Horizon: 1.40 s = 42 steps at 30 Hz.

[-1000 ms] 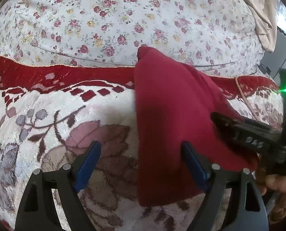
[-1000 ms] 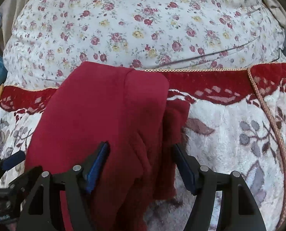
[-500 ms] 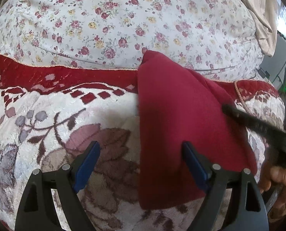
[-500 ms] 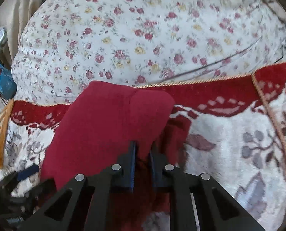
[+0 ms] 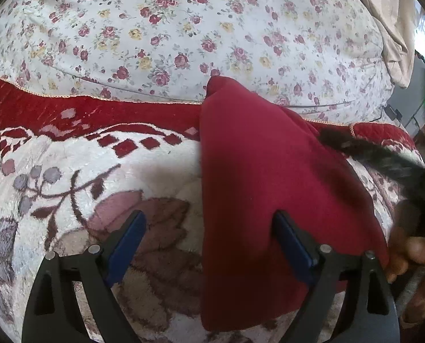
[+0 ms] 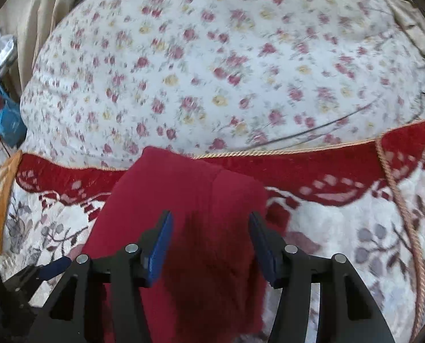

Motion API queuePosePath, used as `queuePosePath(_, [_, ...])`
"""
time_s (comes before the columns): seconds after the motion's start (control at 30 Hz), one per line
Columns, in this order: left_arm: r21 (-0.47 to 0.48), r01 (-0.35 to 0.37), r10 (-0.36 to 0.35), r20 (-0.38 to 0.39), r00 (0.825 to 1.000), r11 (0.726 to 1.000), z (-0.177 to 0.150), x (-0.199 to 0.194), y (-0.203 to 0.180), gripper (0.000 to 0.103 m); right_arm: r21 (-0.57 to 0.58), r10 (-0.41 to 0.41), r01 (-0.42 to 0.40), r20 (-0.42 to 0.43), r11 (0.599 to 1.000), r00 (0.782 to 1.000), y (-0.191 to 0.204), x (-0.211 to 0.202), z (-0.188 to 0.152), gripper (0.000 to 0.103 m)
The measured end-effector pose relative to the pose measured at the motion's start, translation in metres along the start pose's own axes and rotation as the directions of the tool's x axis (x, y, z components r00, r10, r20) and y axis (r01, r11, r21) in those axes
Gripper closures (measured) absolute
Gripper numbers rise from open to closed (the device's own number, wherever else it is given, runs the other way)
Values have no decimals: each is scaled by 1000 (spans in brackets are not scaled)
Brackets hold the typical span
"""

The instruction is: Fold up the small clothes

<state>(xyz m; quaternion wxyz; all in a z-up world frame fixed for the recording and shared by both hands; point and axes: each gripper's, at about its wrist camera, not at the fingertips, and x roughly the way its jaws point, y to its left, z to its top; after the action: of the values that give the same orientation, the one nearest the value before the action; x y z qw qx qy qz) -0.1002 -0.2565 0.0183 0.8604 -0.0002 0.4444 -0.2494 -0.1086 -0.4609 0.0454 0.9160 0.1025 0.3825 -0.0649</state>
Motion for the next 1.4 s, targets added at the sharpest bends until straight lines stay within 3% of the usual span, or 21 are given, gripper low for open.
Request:
queuePosePath(0.1, [5, 5, -4, -6, 1000, 1000, 0, 2, 0, 12, 8, -77, 78, -48, 997, 996, -9, 22, -12, 52])
queuePosePath(0.37, [10, 12, -12, -9, 1000, 1000, 2, 3, -1, 9, 50, -68, 70, -44, 996, 997, -21, 11, -25, 52])
queuePosePath(0.63, [20, 18, -18, -8, 1000, 1000, 1, 4, -2, 8, 66, -59, 63, -60, 996, 996, -26, 7, -31, 45])
queuePosePath(0.73, [15, 56, -56, -7, 998, 998, 1, 3, -1, 8, 85, -53, 58, -59, 995, 997, -33, 4, -34, 34])
queuePosePath(0.9, [26, 170, -170, -30, 985, 985, 11, 6, -3, 0, 210, 81, -71, -41, 975, 996, -64, 0, -45, 11])
queuePosePath(1.0, [27, 212, -209, -89, 974, 977, 19, 21, -1, 0, 259, 195, -177, -45, 949, 980, -80, 8, -48, 8])
queuePosePath(1.1, [-44, 258, -262, -121, 957, 965, 24, 39, 8, 0, 269, 261, -242, -37, 932, 965, -85, 15, -49, 5])
queuePosePath(1.23, [-69, 298, -305, -146, 941, 952, 27, 51, 8, 0, 209, 308, -296, -27, 932, 951, -73, 21, -46, 4])
queuePosePath(1.27, [-62, 301, -307, -151, 940, 952, 27, 51, 7, 0, 195, 335, -324, -24, 926, 942, -69, 22, -45, 6])
queuePosePath(1.3, [-59, 304, -310, -155, 938, 951, 27, 52, 5, 0, 184, 382, -370, -36, 911, 923, -64, 26, -44, 15])
queuePosePath(1.33, [-57, 305, -310, -156, 938, 951, 26, 52, 5, 3, 166, 382, -370, -51, 914, 923, -56, 30, -44, 15])
queuePosePath(1.4, [-46, 317, -320, -161, 934, 947, 25, 51, 3, 26, 97, 327, -321, -56, 942, 943, -42, 30, -43, 23])
